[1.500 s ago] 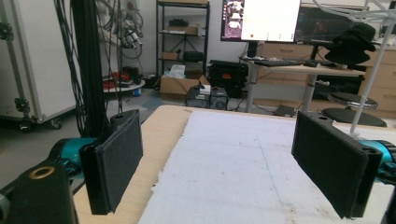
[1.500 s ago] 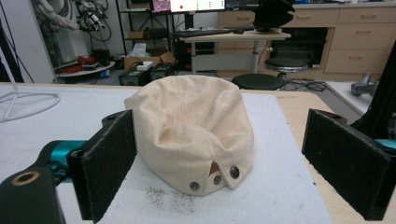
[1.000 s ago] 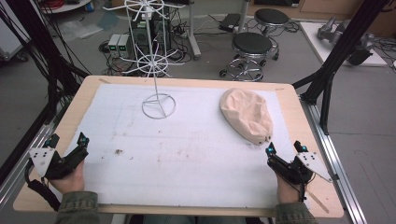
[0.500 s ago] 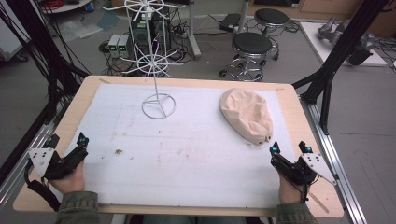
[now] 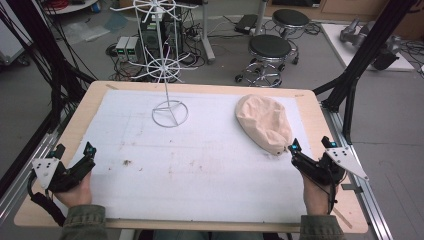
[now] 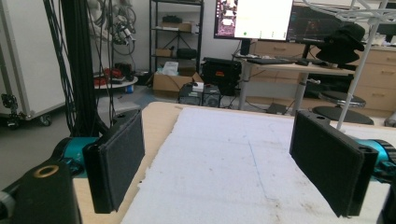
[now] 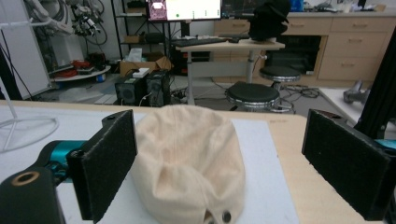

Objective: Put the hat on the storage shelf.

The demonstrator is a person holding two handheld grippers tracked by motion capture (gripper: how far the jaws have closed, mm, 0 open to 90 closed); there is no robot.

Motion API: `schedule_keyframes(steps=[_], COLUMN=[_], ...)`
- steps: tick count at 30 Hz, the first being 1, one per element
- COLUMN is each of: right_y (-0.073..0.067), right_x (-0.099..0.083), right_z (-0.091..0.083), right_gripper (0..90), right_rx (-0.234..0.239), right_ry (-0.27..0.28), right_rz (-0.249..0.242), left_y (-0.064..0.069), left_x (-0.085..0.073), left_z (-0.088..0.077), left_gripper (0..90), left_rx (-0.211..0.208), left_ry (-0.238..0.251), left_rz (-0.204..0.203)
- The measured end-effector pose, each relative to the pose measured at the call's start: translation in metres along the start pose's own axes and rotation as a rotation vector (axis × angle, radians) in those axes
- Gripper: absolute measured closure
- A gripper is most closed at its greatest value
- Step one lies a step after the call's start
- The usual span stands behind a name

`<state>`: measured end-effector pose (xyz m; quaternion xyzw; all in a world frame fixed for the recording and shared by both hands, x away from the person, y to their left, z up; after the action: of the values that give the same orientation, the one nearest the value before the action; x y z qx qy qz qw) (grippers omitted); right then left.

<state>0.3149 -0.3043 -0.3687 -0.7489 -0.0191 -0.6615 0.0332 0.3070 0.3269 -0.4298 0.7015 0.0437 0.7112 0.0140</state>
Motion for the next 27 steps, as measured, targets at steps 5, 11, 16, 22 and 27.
schedule_keyframes(steps=[5,11,16,22,27], right_y=[-0.005,-0.010,-0.013,-0.017,-0.021], right_x=[0.023,0.048,0.064,0.079,0.091], right_z=[0.018,0.040,0.054,0.072,0.088], right_gripper=[9.4,9.3,9.3,9.3,9.3], right_rx=[-0.001,0.054,0.062,0.072,0.092], right_ry=[0.031,0.014,0.016,-0.003,-0.016], right_rz=[-0.045,-0.044,-0.045,-0.056,-0.070], left_y=[-0.002,-0.001,0.000,0.001,0.001], left_x=[0.002,0.002,0.002,0.001,0.000], left_z=[-0.003,-0.003,-0.002,-0.003,-0.003], left_gripper=[17.9,18.2,18.3,18.8,18.7], left_rx=[0.007,0.009,0.005,-0.003,-0.005], left_ry=[0.012,0.012,0.011,0.009,0.003], left_rz=[-0.010,0.003,-0.001,-0.001,-0.004])
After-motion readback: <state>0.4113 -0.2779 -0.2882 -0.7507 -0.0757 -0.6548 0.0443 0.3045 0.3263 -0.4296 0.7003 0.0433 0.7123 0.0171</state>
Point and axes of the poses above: each handheld gripper's, and its own axes: z roughly forward along the jaws, x roughly out of its top, y roughly to its right, the point moved 6 cm from there along z, roughly forward along the jaws, and after that the axes turned 2 degrees about -x, right-handed, at the moved point
